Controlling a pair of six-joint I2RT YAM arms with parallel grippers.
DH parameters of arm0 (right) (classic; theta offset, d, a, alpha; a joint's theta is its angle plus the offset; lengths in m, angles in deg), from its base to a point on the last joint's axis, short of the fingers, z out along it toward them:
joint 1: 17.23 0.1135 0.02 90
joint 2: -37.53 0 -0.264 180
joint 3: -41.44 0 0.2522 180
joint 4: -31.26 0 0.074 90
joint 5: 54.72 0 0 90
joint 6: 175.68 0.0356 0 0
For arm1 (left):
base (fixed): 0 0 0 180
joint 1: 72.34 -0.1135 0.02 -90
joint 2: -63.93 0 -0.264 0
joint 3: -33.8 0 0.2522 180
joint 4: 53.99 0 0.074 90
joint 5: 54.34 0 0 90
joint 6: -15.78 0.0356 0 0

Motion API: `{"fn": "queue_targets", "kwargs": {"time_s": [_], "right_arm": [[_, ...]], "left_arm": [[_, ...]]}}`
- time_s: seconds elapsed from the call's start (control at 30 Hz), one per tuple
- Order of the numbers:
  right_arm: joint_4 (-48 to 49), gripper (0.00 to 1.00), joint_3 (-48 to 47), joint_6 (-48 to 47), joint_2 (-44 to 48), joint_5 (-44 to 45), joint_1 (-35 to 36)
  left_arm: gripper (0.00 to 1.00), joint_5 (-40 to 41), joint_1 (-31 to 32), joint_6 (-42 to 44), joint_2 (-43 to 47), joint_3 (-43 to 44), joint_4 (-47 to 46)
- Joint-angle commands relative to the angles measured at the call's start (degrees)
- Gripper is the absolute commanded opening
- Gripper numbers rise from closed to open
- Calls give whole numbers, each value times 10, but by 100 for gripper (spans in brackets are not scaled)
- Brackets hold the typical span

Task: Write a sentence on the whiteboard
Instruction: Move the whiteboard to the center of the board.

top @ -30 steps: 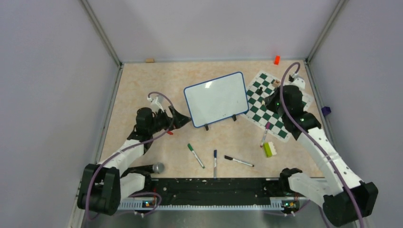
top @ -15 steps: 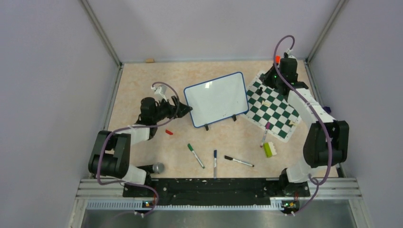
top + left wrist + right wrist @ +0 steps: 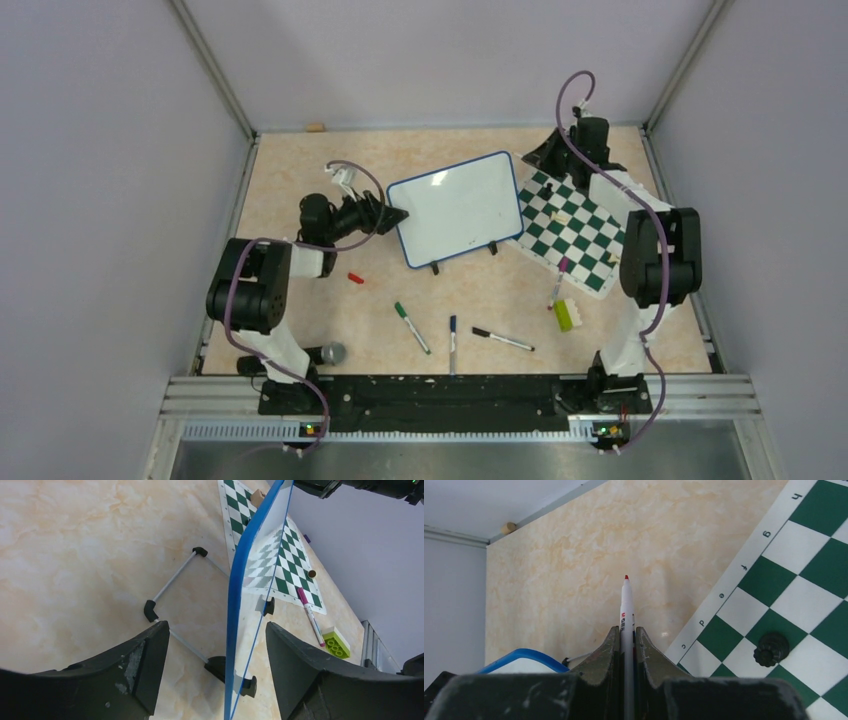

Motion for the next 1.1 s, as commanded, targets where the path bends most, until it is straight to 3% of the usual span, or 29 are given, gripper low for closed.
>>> {"fn": "queue_targets", "kwargs": {"time_s": [0.0, 0.17, 0.33, 0.57, 1.07], "right_arm": [[69, 0, -18, 10, -13, -53, -2], [79, 0, -17, 17, -32, -105, -2], [89, 0, 0, 29, -38, -143, -2], [94, 0, 23, 35, -25, -179, -2], [112, 0, 135, 34, 75, -200, -2]], "left_arm": [[72, -40, -1, -15, -36, 31, -110], [62, -54, -1, -42, -63, 42, -135], [44, -82, -1, -58, -82, 56, -144], [1, -133, 0, -82, -110, 69, -181], [0, -165, 12, -98, -96, 32, -203]]}}
